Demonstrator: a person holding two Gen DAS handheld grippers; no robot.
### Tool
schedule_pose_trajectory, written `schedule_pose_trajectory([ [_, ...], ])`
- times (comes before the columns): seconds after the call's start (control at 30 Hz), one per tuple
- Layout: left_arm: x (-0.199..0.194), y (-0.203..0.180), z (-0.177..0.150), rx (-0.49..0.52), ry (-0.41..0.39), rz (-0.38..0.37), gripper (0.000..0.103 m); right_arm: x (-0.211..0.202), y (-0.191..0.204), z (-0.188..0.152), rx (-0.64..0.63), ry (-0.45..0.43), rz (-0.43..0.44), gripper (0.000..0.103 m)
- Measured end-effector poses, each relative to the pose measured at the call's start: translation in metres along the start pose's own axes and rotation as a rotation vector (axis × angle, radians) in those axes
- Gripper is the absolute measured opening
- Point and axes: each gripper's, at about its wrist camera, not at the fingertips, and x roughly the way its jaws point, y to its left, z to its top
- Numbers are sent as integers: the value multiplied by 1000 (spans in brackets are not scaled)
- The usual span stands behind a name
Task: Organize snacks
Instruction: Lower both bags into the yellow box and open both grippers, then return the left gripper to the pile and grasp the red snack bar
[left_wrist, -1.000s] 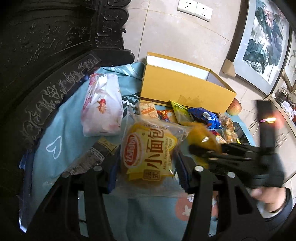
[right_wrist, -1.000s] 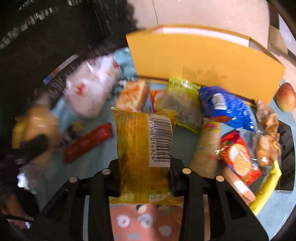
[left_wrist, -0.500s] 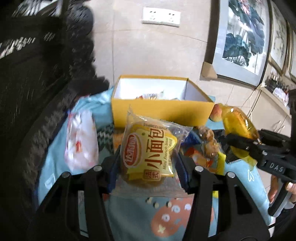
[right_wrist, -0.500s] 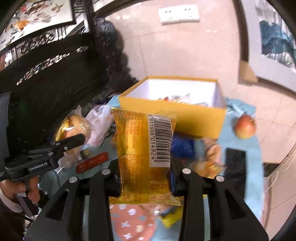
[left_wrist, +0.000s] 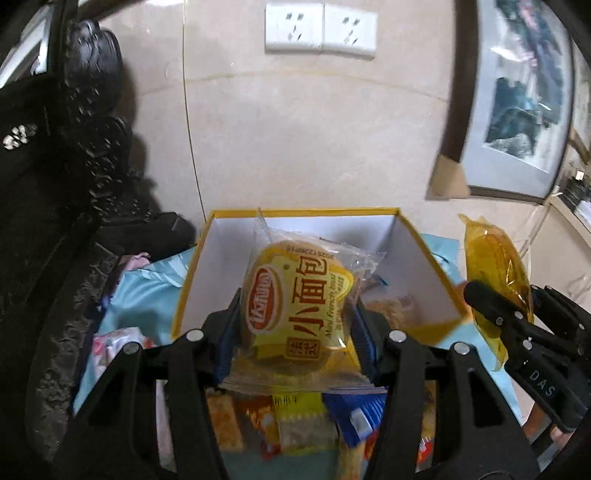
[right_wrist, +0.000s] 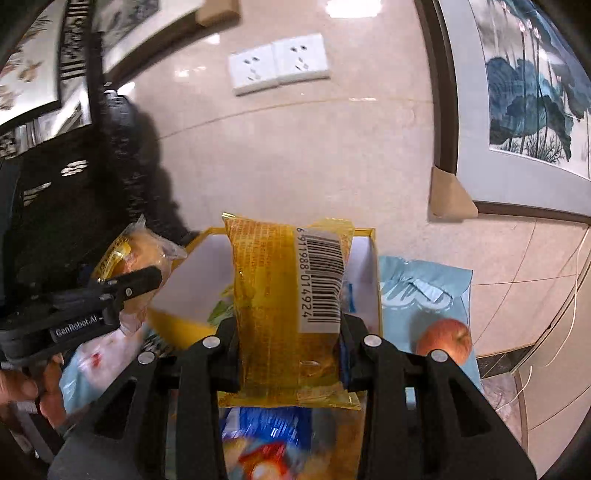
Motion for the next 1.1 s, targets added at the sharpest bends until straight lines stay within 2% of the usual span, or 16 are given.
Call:
schedule_pose_trajectory([
  [0.2, 60, 0, 7, -14, 22, -12, 54, 64, -9, 0, -3, 63, -26, 38],
  [0.23, 67, 0, 8, -29, 19, -18, 57, 73, -10, -2, -3, 74, -30, 39],
  [0.27, 71, 0, 8, -39, 15, -30, 80, 79, -9, -4, -14, 85, -44, 50],
  [0.3, 74, 0, 8, -51, 9, -5, 93, 80, -7, -5, -32, 79, -80, 57],
  [0.33, 72, -1, 5, -61, -11, 52, 101, 76, -5, -6, -47, 54, -114, 72],
  [0.37, 71, -1, 3, -56, -23, 70, 101, 64, -3, -9, -75, -20, -147, 82],
  [0.4, 70, -2, 2, -42, -18, 62, 101, 54, -3, -11, -94, -78, -146, 87],
  [0.43, 70, -2, 1, -34, -12, 47, 101, 49, -2, -12, -110, -97, -156, 96],
  [0.53, 61, 5, -7, -17, 20, 89, 101, 27, -7, -17, -100, -123, -132, 98],
  [0.63, 42, 14, -21, -13, 50, 98, 101, 3, -17, -23, -29, -116, -84, 102],
  [0.7, 21, 23, -36, -3, 73, 93, 101, -13, -22, -30, 22, -110, -39, 102],
  [0.87, -23, 49, -74, 8, 115, 150, 101, -52, -23, -55, 126, -94, 35, 102],
  [0.97, -44, 73, -100, -54, 146, 168, 101, -82, -14, -76, 136, -101, 65, 102],
  [1.1, -65, 101, -136, -175, 197, 121, 101, -105, -5, -104, 139, -89, 100, 102],
])
